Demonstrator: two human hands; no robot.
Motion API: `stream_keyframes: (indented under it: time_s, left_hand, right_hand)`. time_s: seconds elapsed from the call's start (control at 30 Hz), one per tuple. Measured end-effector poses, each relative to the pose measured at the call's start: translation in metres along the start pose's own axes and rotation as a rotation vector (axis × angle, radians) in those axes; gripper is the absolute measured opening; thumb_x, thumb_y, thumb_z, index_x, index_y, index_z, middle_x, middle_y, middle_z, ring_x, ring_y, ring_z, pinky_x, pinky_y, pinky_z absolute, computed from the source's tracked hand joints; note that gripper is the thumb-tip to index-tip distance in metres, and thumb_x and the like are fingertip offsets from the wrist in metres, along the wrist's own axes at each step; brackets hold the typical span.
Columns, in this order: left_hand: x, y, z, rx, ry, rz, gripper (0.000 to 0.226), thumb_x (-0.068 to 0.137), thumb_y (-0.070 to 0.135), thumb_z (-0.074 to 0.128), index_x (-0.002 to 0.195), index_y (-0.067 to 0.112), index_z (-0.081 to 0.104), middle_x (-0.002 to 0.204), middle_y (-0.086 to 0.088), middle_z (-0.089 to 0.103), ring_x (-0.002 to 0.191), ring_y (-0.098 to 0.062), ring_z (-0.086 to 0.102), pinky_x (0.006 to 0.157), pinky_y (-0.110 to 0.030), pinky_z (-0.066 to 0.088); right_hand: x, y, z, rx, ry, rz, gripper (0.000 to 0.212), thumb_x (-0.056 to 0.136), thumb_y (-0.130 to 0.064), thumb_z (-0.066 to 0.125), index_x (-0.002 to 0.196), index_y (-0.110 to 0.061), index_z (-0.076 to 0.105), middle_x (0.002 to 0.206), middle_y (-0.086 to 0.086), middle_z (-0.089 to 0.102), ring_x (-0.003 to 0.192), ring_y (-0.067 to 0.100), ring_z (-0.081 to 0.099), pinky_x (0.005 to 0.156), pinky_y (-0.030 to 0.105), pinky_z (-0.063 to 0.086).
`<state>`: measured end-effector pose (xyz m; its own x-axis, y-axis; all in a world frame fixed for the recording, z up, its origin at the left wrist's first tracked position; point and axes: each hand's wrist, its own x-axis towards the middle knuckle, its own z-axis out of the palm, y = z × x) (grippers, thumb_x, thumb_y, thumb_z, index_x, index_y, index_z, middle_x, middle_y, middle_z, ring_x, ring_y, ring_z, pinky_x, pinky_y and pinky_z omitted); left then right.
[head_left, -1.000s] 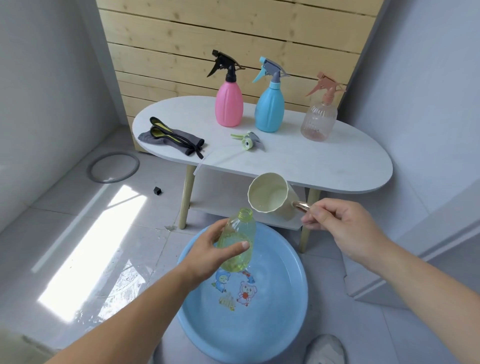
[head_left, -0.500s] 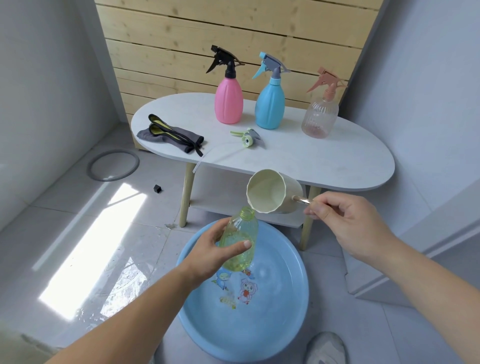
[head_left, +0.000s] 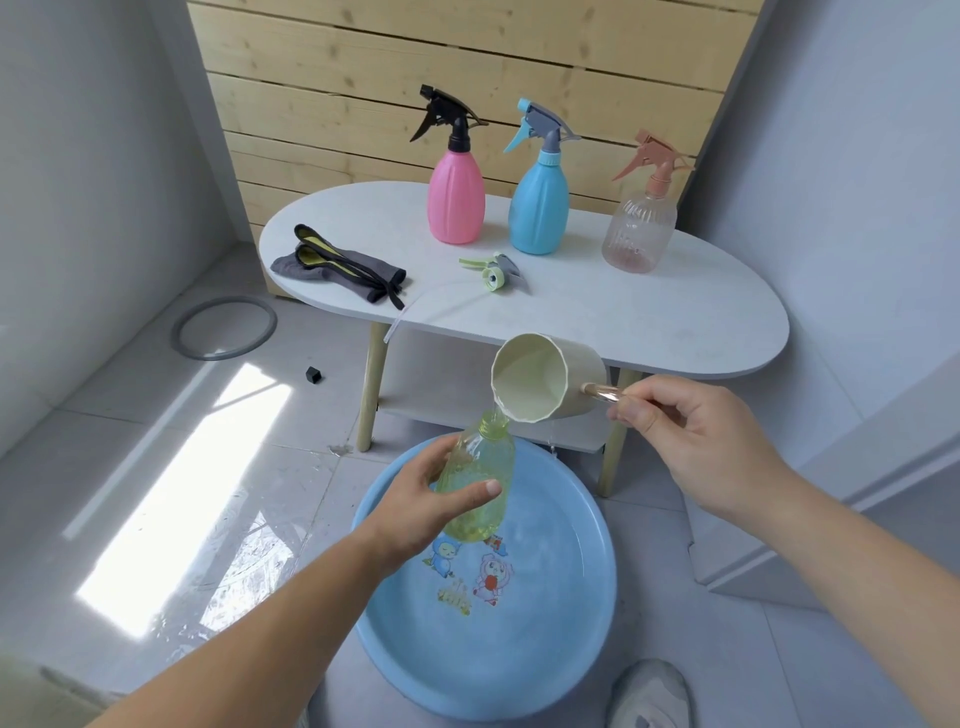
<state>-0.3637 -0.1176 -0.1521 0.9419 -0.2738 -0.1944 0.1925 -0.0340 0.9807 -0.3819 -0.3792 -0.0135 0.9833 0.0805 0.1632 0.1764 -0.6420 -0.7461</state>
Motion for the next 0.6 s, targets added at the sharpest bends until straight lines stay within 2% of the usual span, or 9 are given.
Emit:
stream_keyframes:
  time_s: [0.13, 0.23, 0.6]
  left_hand:
    - [0.0008, -0.0016, 0.0, 0.005, 0.008, -0.003, 0.066, 0.066, 0.053, 0.09, 0.127, 0.043, 0.068, 0.127, 0.012, 0.072, 0.125, -0.009, 0.064, 0.112, -0.043, 0.051]
    - [0.0011, -0.003, -0.0004, 0.01, 0.009, 0.004, 0.067, 0.067, 0.053, 0.09, 0.129, 0.041, 0.067, 0.13, 0.012, 0.071, 0.128, -0.01, 0.062, 0.114, -0.045, 0.049]
    - [0.0008, -0.0029, 0.0006, -0.004, -0.001, 0.002, 0.065, 0.069, 0.049, 0.09, 0.13, 0.04, 0.067, 0.13, 0.013, 0.071, 0.127, -0.006, 0.062, 0.113, -0.041, 0.05]
  right_hand:
    - [0.0004, -0.0035, 0.0, -0.015, 0.019, -0.011, 0.018, 0.096, -0.02, 0.062, 0.082, -0.024, 0.073, 0.069, -0.016, 0.061, 0.063, 0.005, 0.048, 0.059, 0.01, 0.035]
    - [0.0004, -0.0041, 0.0002, -0.028, 0.025, -0.025, 0.017, 0.096, -0.017, 0.062, 0.083, -0.021, 0.073, 0.065, -0.022, 0.058, 0.063, 0.002, 0.047, 0.06, 0.009, 0.034]
    - [0.0026, -0.0006, 0.0021, -0.054, 0.042, -0.082, 0.016, 0.095, -0.018, 0.063, 0.083, -0.021, 0.072, 0.077, -0.015, 0.062, 0.072, 0.008, 0.052, 0.065, 0.01, 0.036]
